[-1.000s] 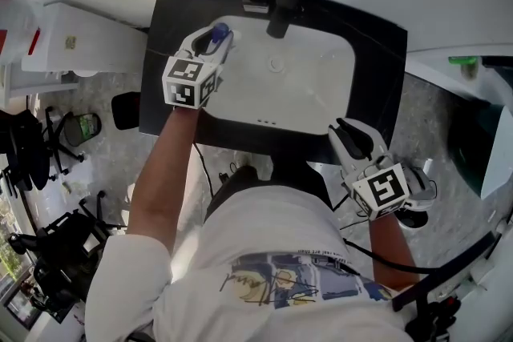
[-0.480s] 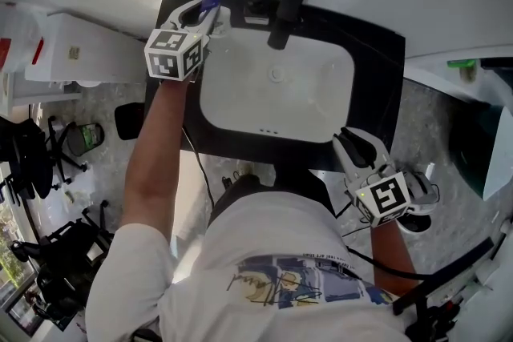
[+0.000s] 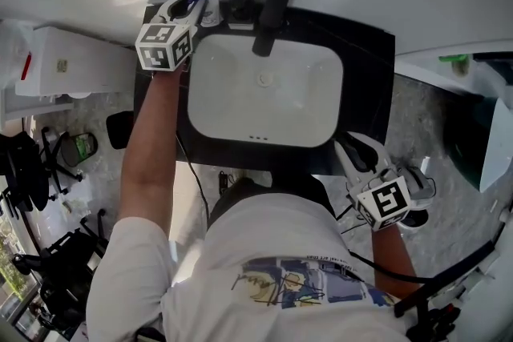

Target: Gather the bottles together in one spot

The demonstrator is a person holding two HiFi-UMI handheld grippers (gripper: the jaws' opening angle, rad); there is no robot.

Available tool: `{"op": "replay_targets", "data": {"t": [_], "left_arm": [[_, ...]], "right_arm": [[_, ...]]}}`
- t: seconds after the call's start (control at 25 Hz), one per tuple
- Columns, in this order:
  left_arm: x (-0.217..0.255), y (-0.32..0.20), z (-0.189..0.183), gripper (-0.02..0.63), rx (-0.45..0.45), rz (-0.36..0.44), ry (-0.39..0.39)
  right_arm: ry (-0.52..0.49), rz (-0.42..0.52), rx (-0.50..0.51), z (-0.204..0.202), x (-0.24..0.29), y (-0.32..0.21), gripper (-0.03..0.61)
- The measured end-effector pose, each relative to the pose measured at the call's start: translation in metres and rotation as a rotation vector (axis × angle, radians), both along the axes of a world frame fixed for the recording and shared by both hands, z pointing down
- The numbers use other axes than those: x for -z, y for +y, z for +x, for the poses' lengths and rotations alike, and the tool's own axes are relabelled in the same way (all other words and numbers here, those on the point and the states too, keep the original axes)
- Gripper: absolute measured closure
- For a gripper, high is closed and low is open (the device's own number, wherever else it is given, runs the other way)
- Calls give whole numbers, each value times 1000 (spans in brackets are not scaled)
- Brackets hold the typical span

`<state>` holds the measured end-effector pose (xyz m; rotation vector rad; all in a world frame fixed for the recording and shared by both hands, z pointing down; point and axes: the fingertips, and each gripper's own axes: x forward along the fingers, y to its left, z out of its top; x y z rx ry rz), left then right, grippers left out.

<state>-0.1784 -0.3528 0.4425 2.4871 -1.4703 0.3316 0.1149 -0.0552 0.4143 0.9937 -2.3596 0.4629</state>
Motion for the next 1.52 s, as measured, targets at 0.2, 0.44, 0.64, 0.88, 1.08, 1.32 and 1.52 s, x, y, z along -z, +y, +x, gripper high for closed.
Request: {"op": "replay_targets", "data": {"t": [0.2,0.44,0.64,0.88,1.08,1.32,1.52], "left_arm": [[-2,3,-4,535,14,29,33],[-3,7,-4,499,14,40,35],[-5,9,-6,430,19,33,25],[-5,11,-8,410,28,31,25],[-4,20,-8,382,18,29,14],[-2,49,-14,367,-3,20,-32],[11,91,-24,368,-12,8,-32]], "right_arm": [[4,-2,9,1,1,-6,503],[2,2,37,-10,2,-10,503],[7,2,39,-10,1,-10,503],[7,11,44,-13,4,-11,503],[4,19,41,-16,5,-9,503],[-7,41,49,-27,9,0,503],[-30,67,44,-42,16,16,503]]}}
